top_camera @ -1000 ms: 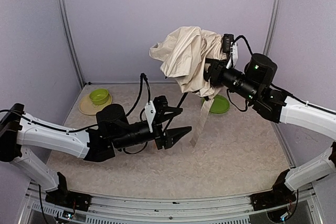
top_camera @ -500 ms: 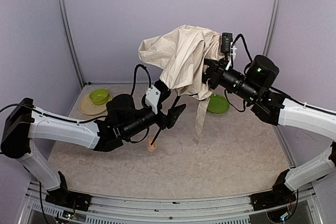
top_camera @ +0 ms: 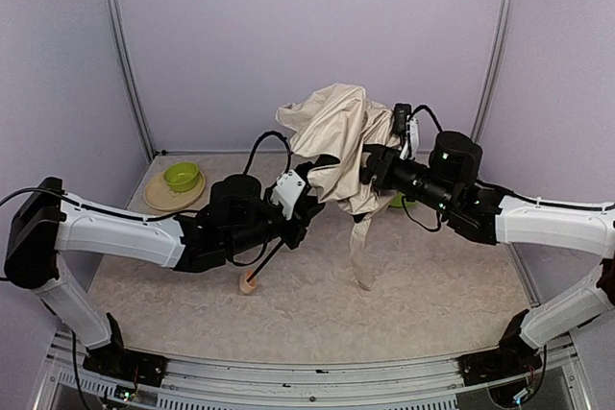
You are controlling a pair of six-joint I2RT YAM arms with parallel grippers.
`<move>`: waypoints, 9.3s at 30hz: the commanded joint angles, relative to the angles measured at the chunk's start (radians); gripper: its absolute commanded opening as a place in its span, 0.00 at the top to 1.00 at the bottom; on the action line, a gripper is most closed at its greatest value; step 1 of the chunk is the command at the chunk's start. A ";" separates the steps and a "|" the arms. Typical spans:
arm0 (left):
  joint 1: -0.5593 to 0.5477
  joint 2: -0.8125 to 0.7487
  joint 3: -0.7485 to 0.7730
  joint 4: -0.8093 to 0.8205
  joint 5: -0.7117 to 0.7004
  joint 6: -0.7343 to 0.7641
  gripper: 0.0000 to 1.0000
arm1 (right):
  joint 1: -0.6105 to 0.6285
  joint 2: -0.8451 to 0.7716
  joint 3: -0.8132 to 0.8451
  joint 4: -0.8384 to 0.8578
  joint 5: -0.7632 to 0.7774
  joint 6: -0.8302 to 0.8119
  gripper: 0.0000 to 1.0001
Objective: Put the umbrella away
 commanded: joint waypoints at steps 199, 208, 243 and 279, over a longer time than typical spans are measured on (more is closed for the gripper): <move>0.182 -0.255 -0.124 -0.212 0.208 0.249 1.00 | -0.025 -0.199 0.335 -0.666 -0.773 -0.731 1.00; 0.042 -0.272 -0.095 -0.394 0.481 0.375 1.00 | -0.036 -0.057 0.500 -0.713 -0.418 -0.756 1.00; -0.059 -0.254 -0.147 -0.349 0.266 0.465 1.00 | -0.149 0.094 0.332 -0.810 -0.312 -0.676 1.00; -0.022 0.001 0.192 -0.300 0.332 -0.281 0.45 | -0.142 -0.035 0.026 -0.397 -0.259 0.147 1.00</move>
